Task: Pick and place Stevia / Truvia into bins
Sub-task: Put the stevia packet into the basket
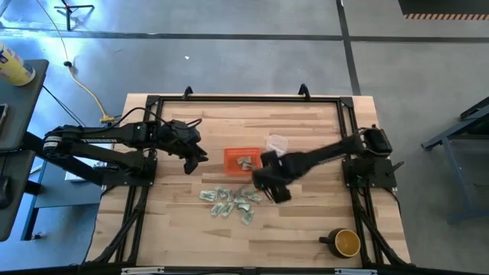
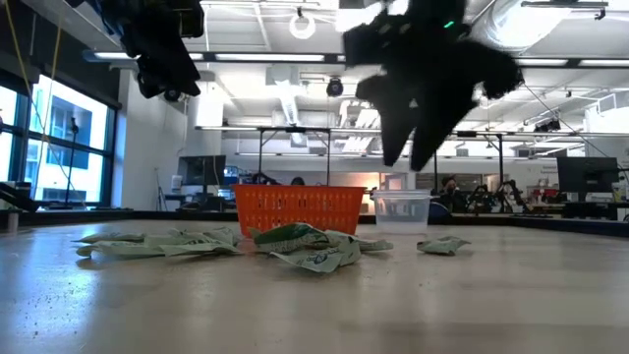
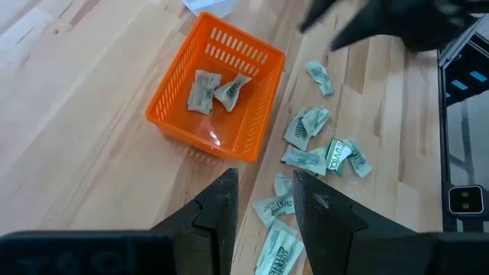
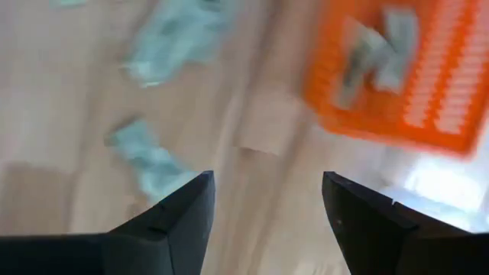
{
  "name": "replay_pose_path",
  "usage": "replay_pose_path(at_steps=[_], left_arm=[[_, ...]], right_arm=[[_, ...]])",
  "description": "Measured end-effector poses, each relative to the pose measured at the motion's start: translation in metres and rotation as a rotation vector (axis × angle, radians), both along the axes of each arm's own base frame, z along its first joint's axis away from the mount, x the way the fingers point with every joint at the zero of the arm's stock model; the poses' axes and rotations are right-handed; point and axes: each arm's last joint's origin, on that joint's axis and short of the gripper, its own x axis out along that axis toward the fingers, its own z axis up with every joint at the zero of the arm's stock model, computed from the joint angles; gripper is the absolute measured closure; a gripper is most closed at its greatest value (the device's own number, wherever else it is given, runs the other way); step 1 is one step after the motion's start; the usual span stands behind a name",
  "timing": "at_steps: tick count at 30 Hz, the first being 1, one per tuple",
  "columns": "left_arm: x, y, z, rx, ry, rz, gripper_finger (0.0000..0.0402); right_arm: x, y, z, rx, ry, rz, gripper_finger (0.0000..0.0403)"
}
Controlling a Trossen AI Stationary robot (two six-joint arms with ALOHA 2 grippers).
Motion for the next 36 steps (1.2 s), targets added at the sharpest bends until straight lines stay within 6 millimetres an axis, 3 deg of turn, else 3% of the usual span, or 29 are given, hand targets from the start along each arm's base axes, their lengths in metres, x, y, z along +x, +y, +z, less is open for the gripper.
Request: replay_pose_path(at_steps=[3, 7, 15, 19, 24, 29, 36], left_arm=[[0.0, 0.0, 0.0, 0.003, 0.0, 0.003, 0.0243], [0.0, 0.001, 0.0, 0.015, 0.001, 0.011, 0.0243], [0.0, 0.001, 0.0, 0.009, 0.002, 0.027, 0.0243], [0.0, 0.001, 0.0, -0.002, 0.002, 0.038, 0.0243], [0.0, 0.002, 0.0, 0.021, 0.001, 0.065, 0.0243], [0.0, 0.002, 0.0, 0.02, -0.002, 0.086, 0.0243], [0.0, 0.004, 0.001, 0.043, -0.003, 0.122, 0.0243]], right_arm=[[-0.01, 0.02, -0.006, 0.027, 0.0, 0.082, 0.0171], [-0.014, 0.028, -0.017, 0.075, -0.013, 0.066, 0.0168], [-0.026, 0.025, -0.05, 0.133, 0.024, 0.17, 0.0163], [-0.026, 0.023, -0.055, 0.09, -0.011, 0.165, 0.0166], [-0.022, 0.024, -0.06, 0.195, -0.056, 0.252, 0.0166], [-0.029, 0.019, -0.074, 0.127, -0.06, 0.229, 0.0167], [-0.036, 0.011, -0.083, 0.168, -0.028, 0.146, 0.0175]])
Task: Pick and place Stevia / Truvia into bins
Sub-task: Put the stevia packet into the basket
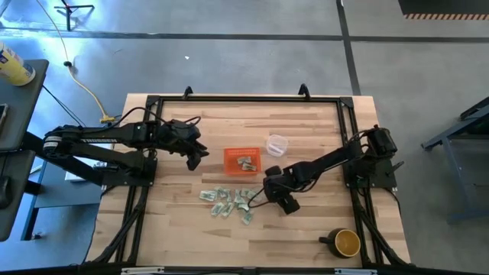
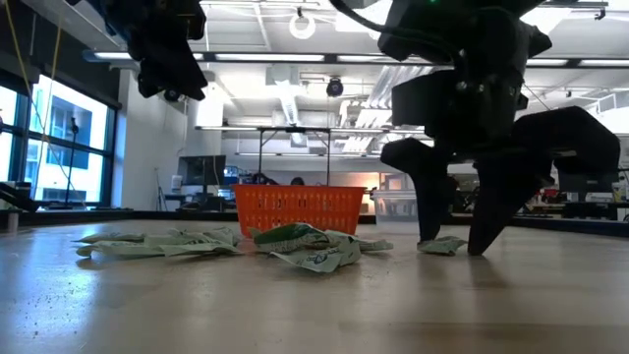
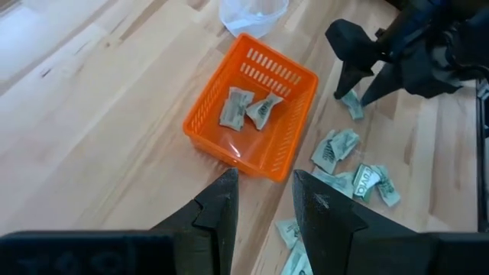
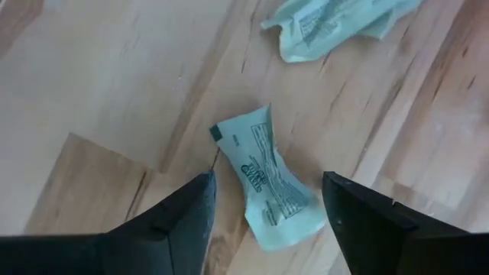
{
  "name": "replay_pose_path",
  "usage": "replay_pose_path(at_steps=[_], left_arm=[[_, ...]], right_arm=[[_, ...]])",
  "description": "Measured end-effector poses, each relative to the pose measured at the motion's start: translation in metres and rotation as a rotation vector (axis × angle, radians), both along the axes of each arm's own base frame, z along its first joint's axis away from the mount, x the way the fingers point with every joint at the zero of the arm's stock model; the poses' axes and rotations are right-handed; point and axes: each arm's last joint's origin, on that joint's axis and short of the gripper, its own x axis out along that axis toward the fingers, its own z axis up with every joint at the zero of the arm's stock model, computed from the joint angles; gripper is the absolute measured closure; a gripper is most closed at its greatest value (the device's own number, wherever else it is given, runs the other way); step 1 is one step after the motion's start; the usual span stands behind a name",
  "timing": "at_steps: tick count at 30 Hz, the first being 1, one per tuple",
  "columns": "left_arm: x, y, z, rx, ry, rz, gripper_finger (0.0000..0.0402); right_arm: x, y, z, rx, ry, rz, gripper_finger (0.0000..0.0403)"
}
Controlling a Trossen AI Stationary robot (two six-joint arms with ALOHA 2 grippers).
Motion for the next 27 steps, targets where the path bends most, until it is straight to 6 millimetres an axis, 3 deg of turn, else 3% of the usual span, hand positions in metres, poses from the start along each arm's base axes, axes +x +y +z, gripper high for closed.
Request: replay_pose_path(at_steps=[3, 7, 12, 20, 22, 27], left_arm=[[0.0, 0.0, 0.0, 0.008, 0.0, 0.009, 0.0243], [0.001, 0.001, 0.001, 0.015, -0.013, 0.015, 0.0243], [0.003, 0.001, 0.004, 0.018, -0.051, 0.015, 0.0243], [0.003, 0.001, 0.004, 0.009, -0.05, 0.021, 0.0243], [0.003, 0.001, 0.004, 0.026, -0.048, 0.01, 0.0243], [0.004, 0.001, 0.004, 0.075, -0.046, -0.01, 0.0243]], right_arm=[[-0.001, -0.003, -0.001, 0.002, 0.025, -0.039, 0.0206], [-0.001, -0.008, -0.001, 0.0, 0.033, -0.103, 0.0281], [0.006, -0.016, 0.014, 0.007, 0.076, -0.36, 0.0387], [0.026, -0.02, 0.084, 0.093, -0.153, -0.512, 0.0392], [0.031, -0.029, 0.089, 0.088, -0.19, -0.498, 0.0398], [0.042, -0.064, 0.073, 0.054, -0.193, -0.518, 0.0381]])
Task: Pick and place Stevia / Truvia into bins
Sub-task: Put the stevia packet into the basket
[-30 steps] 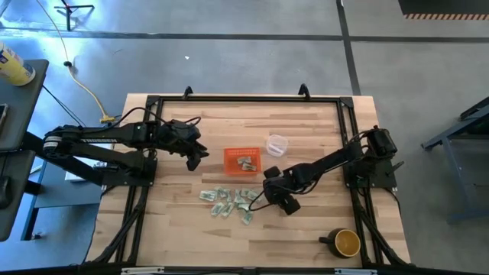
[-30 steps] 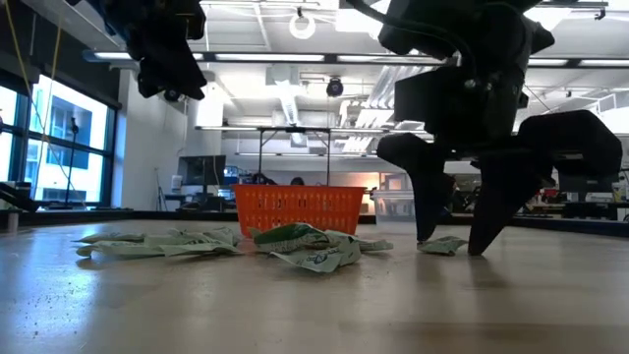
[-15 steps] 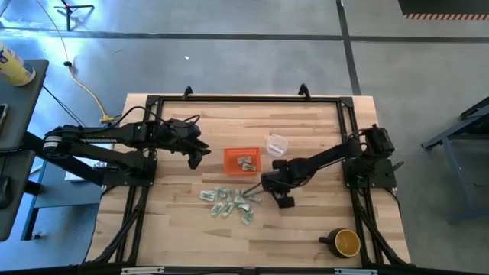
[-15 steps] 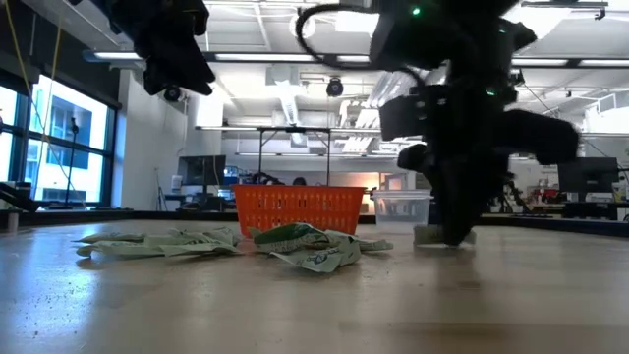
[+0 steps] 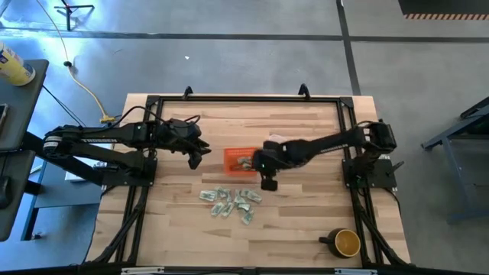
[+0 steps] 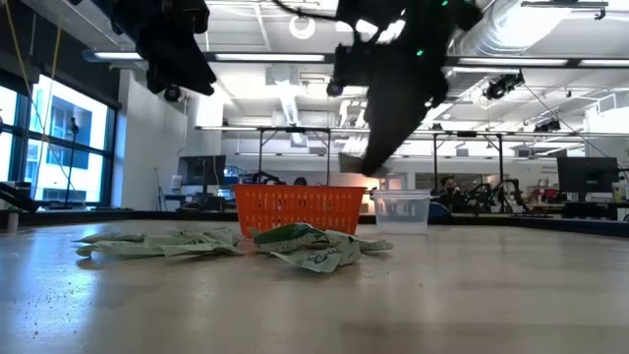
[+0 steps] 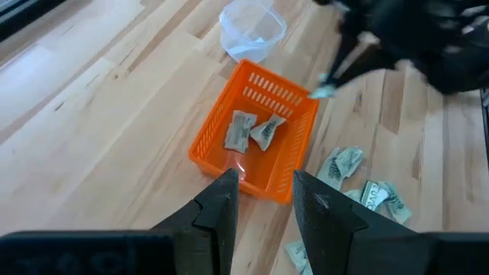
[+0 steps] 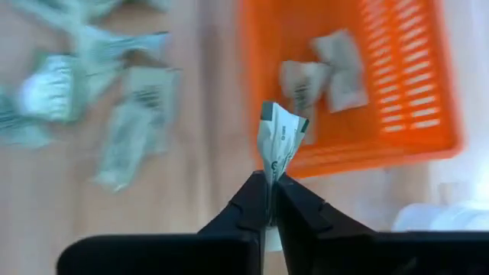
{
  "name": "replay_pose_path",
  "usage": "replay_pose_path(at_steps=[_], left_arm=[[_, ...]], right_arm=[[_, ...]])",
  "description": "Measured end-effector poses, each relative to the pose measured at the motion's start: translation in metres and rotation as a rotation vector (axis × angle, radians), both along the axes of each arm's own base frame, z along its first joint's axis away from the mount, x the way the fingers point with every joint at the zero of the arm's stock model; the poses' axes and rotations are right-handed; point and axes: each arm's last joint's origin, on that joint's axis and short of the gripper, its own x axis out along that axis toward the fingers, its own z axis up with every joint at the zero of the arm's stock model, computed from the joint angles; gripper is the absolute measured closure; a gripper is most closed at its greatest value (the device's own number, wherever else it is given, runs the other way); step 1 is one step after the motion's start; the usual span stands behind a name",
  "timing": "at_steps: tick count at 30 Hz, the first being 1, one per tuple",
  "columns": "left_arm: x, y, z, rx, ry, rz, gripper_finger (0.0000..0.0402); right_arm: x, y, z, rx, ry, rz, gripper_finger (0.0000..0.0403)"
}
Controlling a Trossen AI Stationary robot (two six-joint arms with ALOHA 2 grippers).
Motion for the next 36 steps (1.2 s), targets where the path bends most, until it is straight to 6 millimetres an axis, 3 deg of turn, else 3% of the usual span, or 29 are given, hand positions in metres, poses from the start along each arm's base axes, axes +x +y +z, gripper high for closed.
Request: replay_pose_path(at_steps=[4, 10, 14, 17, 21, 24, 27, 31, 36], left_arm=[[0.0, -0.001, -0.001, -0.009, 0.007, -0.021, 0.0243], [-0.003, -0.001, -0.004, -0.018, 0.047, -0.026, 0.0243], [-0.002, -0.001, -0.003, -0.004, 0.037, -0.039, 0.0243], [-0.002, -0.001, -0.003, 0.013, 0.044, -0.066, 0.0243], [-0.002, -0.003, -0.003, 0.028, 0.048, -0.145, 0.0243], [-0.003, -0.006, -0.004, 0.017, 0.052, -0.288, 0.0243], [-0.008, -0.009, -0.01, 0.001, 0.111, -0.408, 0.0243], [-0.01, -0.01, -0.021, -0.025, 0.239, -0.43, 0.0243], [0.005, -0.023, -0.035, -0.025, 0.303, -0.505, 0.0243]], right_arm=[[0.021, -0.025, 0.008, -0.055, -0.133, 0.036, 0.0384], [0.047, -0.044, -0.007, -0.031, -0.098, 0.049, 0.0386], [0.056, -0.044, -0.014, -0.071, -0.032, 0.059, 0.0325], [0.057, -0.04, -0.006, -0.118, -0.025, 0.047, 0.0257], [0.051, -0.033, 0.0, -0.197, 0.016, 0.059, 0.0171], [0.045, -0.021, 0.008, -0.201, 0.022, 0.1, 0.0135], [0.038, -0.007, 0.018, -0.228, 0.036, 0.147, 0.0125], [0.026, 0.007, 0.022, -0.249, 0.11, 0.18, 0.0124], [-0.003, 0.019, 0.017, -0.272, 0.139, 0.151, 0.0124]])
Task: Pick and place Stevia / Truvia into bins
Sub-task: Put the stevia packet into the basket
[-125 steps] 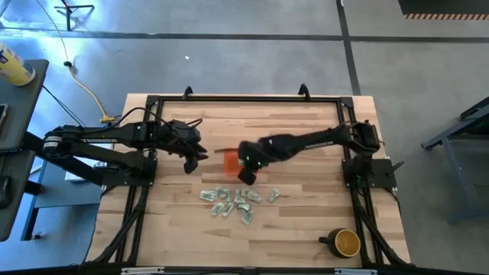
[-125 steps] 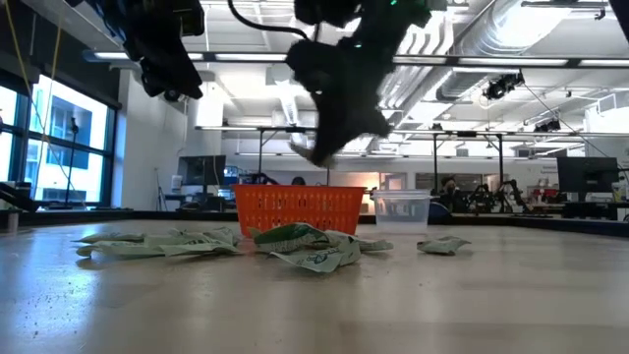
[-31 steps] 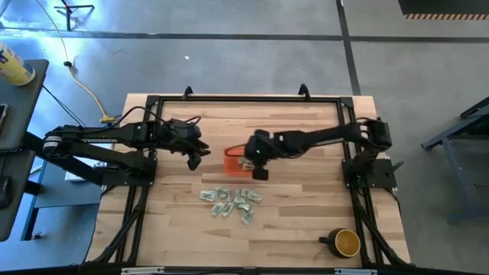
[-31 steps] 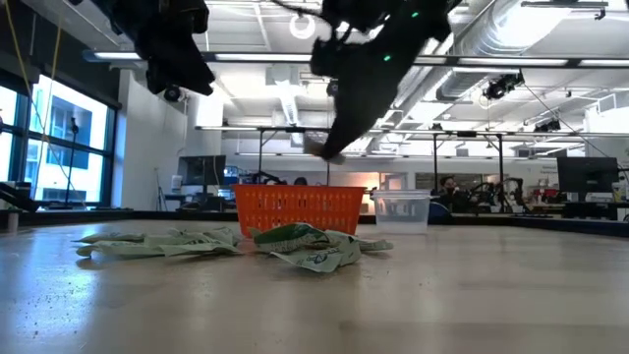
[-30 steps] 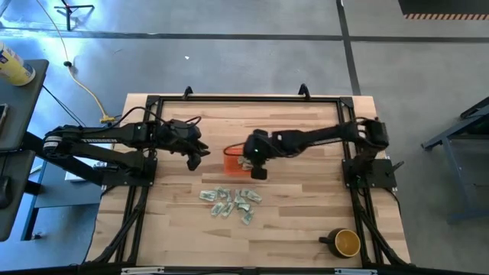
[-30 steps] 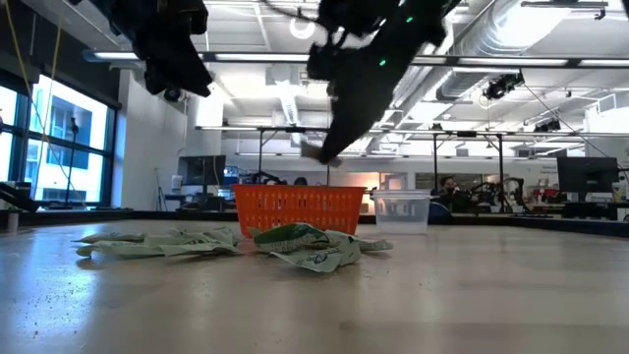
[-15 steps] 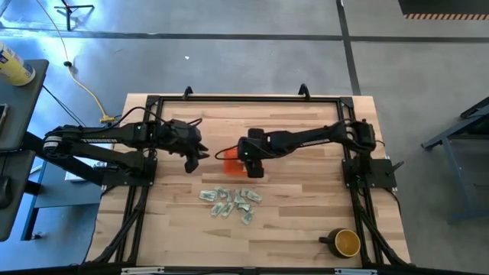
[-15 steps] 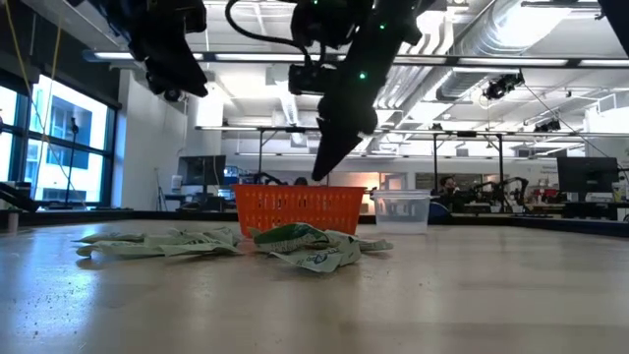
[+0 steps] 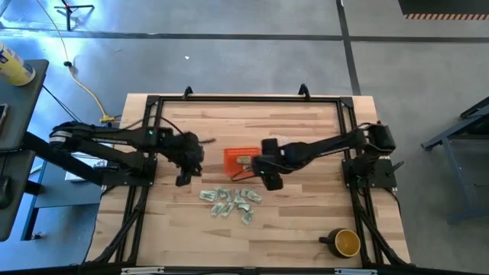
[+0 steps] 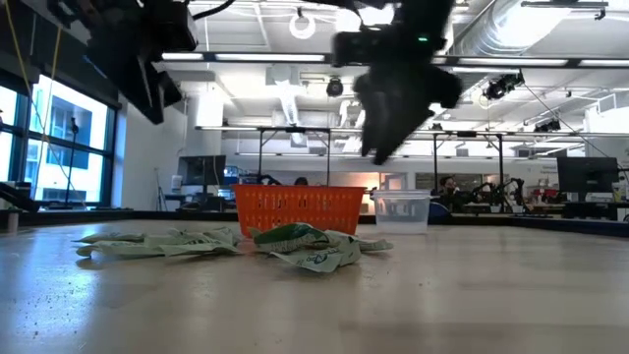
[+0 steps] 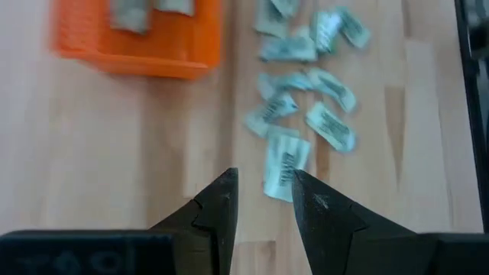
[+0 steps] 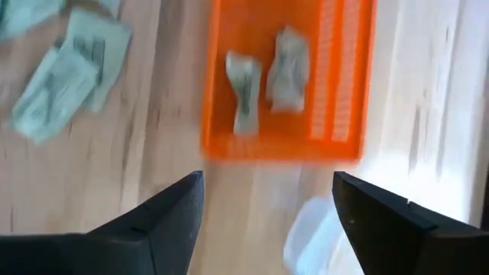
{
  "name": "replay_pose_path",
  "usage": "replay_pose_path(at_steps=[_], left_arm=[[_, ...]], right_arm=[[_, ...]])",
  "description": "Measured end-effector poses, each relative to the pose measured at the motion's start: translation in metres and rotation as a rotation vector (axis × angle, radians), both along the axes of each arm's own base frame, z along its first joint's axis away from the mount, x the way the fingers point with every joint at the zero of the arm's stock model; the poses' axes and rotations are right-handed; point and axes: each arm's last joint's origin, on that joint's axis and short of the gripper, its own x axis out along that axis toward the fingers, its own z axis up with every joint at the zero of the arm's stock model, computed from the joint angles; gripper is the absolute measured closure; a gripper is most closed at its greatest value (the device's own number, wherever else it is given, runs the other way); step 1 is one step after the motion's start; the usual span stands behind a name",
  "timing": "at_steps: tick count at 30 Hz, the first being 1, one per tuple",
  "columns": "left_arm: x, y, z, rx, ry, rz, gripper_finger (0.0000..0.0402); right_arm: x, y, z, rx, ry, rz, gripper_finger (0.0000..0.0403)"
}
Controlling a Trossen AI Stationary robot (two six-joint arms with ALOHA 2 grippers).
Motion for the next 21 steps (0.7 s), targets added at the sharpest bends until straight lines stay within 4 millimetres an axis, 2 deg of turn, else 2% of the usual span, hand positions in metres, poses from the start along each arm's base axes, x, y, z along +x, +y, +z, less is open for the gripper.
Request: replay_pose_path(at_steps=[6, 9, 11, 15, 19, 21], left_arm=[[0.02, -0.035, -0.025, 0.084, 0.084, -0.132, 0.0243], [0.023, -0.04, -0.029, 0.094, 0.09, -0.117, 0.0243], [0.024, -0.04, -0.029, 0.073, 0.093, -0.081, 0.0243], [0.021, -0.04, -0.025, 0.031, 0.099, -0.008, 0.0243], [0.011, -0.039, -0.018, -0.045, 0.137, 0.088, 0.0243], [0.003, -0.037, -0.014, -0.029, 0.15, 0.089, 0.0243]], right_arm=[[-0.053, 0.014, -0.007, 0.085, -0.068, -0.162, 0.0124], [-0.061, 0.028, -0.008, 0.173, -0.156, -0.164, 0.0124], [-0.058, 0.041, -0.009, 0.199, -0.22, -0.089, 0.0124], [-0.045, 0.063, -0.025, 0.177, -0.272, 0.057, 0.0124], [-0.029, 0.071, -0.038, 0.229, -0.28, -0.037, 0.0124], [-0.019, 0.075, -0.044, 0.244, -0.291, -0.082, 0.0124]])
